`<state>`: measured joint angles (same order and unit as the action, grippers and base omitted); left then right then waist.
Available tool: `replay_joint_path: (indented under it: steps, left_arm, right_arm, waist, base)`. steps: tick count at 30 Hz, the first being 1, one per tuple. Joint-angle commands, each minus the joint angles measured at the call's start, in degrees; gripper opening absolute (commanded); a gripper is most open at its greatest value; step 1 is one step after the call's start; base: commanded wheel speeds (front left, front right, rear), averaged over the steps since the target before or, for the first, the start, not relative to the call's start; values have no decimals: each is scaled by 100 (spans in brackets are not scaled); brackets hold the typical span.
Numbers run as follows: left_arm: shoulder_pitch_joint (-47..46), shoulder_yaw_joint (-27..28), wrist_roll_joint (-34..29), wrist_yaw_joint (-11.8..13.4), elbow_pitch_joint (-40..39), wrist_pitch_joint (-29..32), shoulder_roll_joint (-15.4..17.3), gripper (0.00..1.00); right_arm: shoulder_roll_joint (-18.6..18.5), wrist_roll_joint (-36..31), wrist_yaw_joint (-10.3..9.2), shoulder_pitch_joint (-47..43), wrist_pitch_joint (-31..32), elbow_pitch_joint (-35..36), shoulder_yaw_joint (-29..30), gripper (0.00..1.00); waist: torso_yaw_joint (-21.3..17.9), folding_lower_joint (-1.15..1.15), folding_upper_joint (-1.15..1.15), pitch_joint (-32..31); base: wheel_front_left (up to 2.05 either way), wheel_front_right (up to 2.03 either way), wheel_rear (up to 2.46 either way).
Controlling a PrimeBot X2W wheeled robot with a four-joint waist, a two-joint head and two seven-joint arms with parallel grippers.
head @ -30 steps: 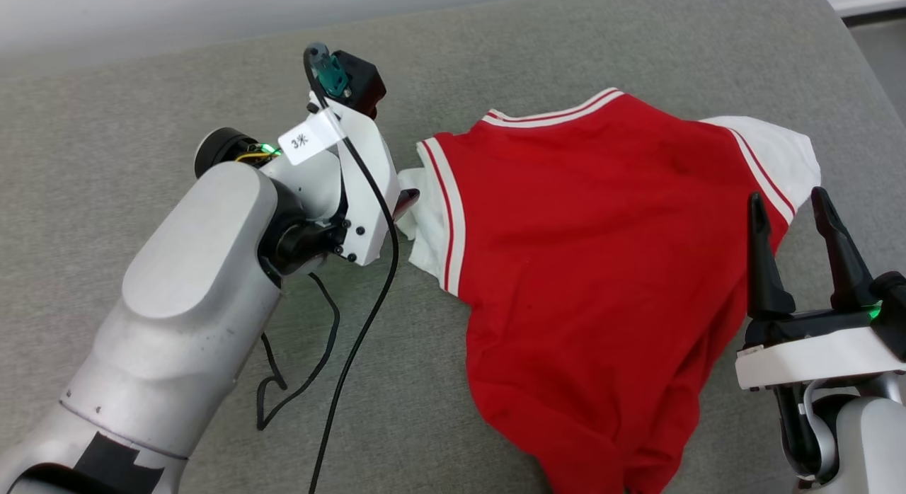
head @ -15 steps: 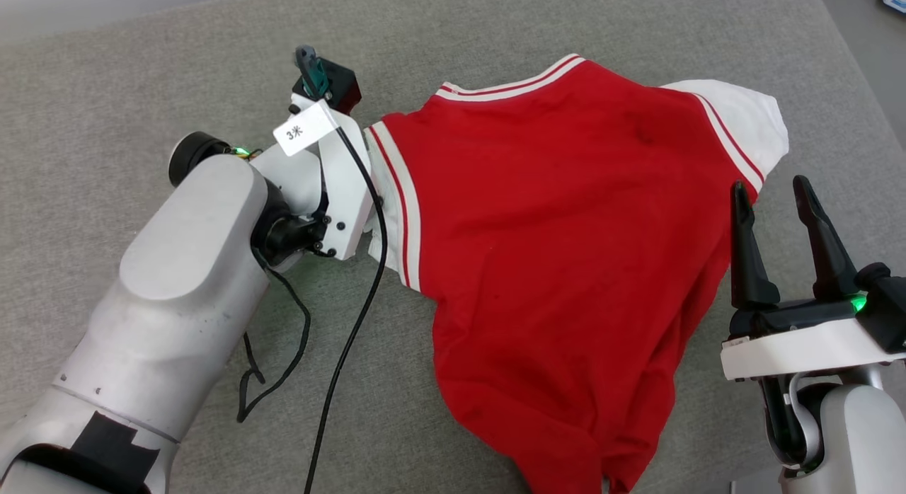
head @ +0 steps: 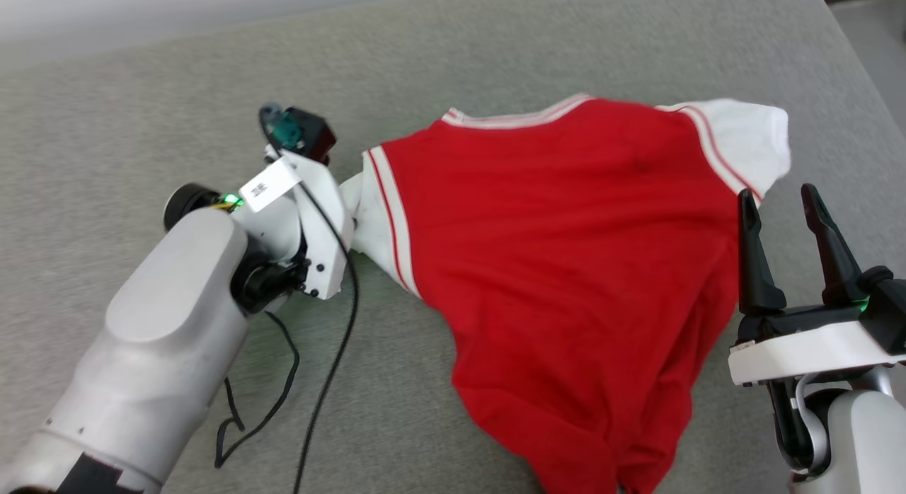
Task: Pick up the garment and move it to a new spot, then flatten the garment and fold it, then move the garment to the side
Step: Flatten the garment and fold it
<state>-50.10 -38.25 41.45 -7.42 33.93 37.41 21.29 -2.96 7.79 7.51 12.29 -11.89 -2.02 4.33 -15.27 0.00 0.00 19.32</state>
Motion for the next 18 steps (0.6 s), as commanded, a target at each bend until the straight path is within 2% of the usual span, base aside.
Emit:
replay_joint_path:
  steps: [1,4,10,12,18]
  left_arm:
    - [185,96,106,-3,-91,-202,84,0]
    - [401,211,227,-5,-296,-435,272,0]
    - [898,317,407,21,-860,-515,707,0]
    - [1179,436,481,157,-1202,-529,979,0]
    - [1343,549,456,360,-1502,-493,1285,0]
  right_arm:
    - [13,-72,-5,-68,71,37,31,100]
    - [1,-146,-4,-113,195,84,62,100]
    - [-93,-213,-4,-188,452,115,149,100]
    - [-94,-218,-5,-205,543,98,177,100]
    - [-63,-250,-5,-228,614,60,141,100]
  waist:
    - [249,0,0,-257]
    - [474,0,0,-438]
    - [895,0,0,-734]
    - [1083,0,0,-828]
    - [1171,0,0,-857]
  base:
    - [0,0,0]
    - [0,0,0]
    - [0,0,0]
    - [0,0,0]
    - [0,0,0]
